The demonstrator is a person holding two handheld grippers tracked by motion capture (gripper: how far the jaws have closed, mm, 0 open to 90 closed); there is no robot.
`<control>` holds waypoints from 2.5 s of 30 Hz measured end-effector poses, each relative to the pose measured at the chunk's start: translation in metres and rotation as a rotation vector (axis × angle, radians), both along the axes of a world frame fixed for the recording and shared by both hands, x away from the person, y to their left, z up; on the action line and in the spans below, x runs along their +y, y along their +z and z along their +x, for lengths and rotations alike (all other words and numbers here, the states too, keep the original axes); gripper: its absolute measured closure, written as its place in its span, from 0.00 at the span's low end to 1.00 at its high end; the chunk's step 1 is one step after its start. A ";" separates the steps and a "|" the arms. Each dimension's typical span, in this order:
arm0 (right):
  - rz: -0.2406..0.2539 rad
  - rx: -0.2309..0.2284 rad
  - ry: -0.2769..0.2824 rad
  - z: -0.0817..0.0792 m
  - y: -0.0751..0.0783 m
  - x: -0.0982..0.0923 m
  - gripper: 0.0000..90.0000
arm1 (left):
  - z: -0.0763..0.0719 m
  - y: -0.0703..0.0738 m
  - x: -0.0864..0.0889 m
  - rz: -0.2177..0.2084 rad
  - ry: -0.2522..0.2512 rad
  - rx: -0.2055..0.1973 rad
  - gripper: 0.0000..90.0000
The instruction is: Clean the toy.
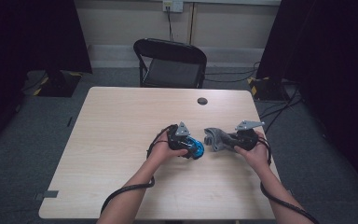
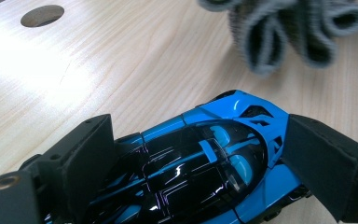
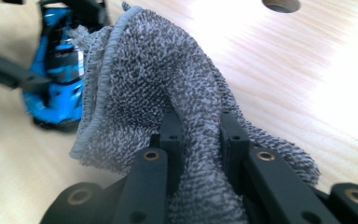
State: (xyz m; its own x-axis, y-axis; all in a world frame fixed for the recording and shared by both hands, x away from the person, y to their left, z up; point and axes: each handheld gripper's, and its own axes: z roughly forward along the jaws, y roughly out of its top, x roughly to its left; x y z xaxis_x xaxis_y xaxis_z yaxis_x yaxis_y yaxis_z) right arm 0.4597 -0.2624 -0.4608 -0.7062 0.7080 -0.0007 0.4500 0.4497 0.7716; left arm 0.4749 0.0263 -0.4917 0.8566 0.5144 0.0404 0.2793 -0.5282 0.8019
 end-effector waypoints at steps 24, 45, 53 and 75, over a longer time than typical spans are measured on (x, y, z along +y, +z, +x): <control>-0.020 0.043 0.174 -0.044 -0.023 0.043 0.84 | -0.001 -0.001 0.000 -0.004 0.002 -0.010 0.10; -0.055 0.034 0.115 -0.031 -0.029 0.046 0.84 | -0.003 -0.002 0.000 -0.004 0.008 -0.015 0.10; -0.054 0.037 0.080 -0.022 -0.029 0.040 0.84 | -0.003 -0.001 -0.001 -0.003 0.006 -0.012 0.10; -0.097 0.026 -0.003 0.003 -0.028 0.039 0.84 | -0.003 -0.001 -0.001 -0.003 0.001 -0.008 0.10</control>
